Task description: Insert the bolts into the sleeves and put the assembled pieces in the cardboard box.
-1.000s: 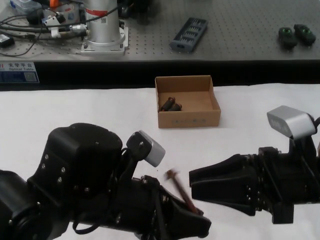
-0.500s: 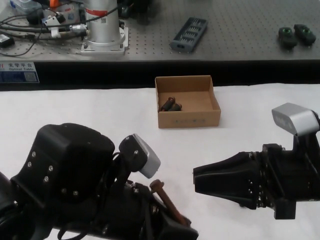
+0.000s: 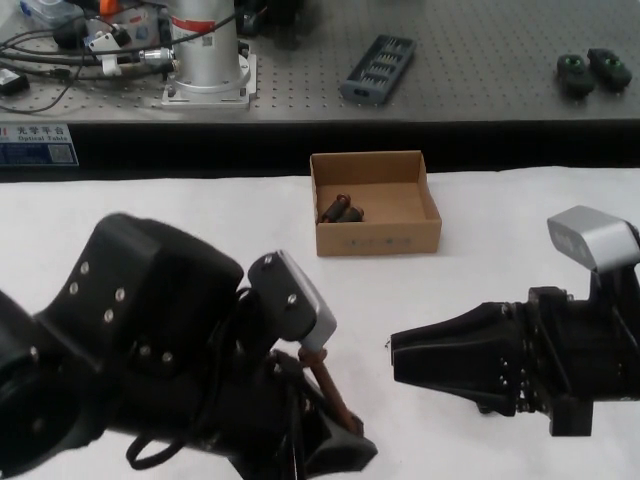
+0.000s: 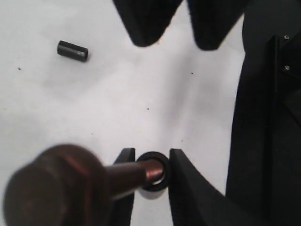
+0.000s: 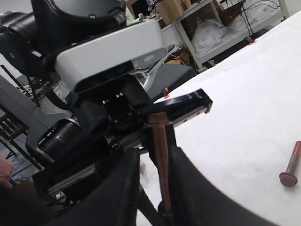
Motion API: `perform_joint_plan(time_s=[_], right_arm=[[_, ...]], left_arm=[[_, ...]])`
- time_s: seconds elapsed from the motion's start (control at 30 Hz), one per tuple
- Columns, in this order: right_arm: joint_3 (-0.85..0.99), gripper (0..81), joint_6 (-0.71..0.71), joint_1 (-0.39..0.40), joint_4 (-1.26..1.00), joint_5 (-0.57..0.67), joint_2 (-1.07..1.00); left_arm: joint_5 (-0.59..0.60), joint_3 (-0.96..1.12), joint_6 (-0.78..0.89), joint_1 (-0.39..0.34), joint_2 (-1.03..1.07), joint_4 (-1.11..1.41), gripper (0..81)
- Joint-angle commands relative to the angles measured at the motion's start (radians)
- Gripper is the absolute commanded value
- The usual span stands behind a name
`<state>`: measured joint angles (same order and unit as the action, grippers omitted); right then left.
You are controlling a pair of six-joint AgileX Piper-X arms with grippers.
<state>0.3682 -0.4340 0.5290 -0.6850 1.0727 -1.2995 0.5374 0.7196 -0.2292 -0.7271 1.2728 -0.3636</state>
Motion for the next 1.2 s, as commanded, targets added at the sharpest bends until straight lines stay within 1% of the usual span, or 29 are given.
perform_joint_plan(time_s=[0.0,0.1,0.23,0.33,0.43,0.53,0.7,0.8,0.87,1.17], right_arm=[[0.007,17.5,0.008,-0.010,-0.001,-0.002,0.012],[0.007,17.5,0.008,-0.018,-0.001,-0.002,0.012],[0.007,17.5,0.008,-0.018,-0.001,-0.002,0.012],[0.007,17.5,0.008,-0.018,-0.001,-0.009,0.012],[0.007,17.5,0.008,-0.018,-0.001,-0.010,0.012],[0.007,17.5,0.008,-0.018,-0.001,-0.010,0.012],[0.007,17.5,0.008,-0.018,-0.001,-0.010,0.012],[0.007,17.5,0.008,-0.018,-0.001,-0.010,0.012],[0.007,17.5,0.008,-0.018,-0.001,-0.010,0.012],[0.007,17.5,0.008,-0.018,0.037,-0.010,0.012]], left_arm=[[-0.090,0.042,-0.108,-0.006,-0.011,-0.086,11.3],[-0.142,0.056,-0.179,-0.006,-0.011,-0.159,11.3],[-0.151,0.059,-0.203,-0.006,-0.011,-0.204,11.3],[-0.178,0.071,-0.206,-0.006,-0.021,-0.200,11.3],[-0.249,0.071,-0.227,-0.006,-0.031,-0.153,11.3],[-0.236,0.071,-0.225,-0.006,-0.035,-0.122,11.3],[-0.233,0.071,-0.176,-0.006,-0.034,-0.065,11.3],[-0.155,0.071,-0.130,-0.006,-0.034,-0.015,11.3],[-0.129,0.071,-0.093,-0.006,-0.034,0.009,11.3],[-0.119,0.039,-0.081,-0.006,-0.034,-0.008,11.3]])
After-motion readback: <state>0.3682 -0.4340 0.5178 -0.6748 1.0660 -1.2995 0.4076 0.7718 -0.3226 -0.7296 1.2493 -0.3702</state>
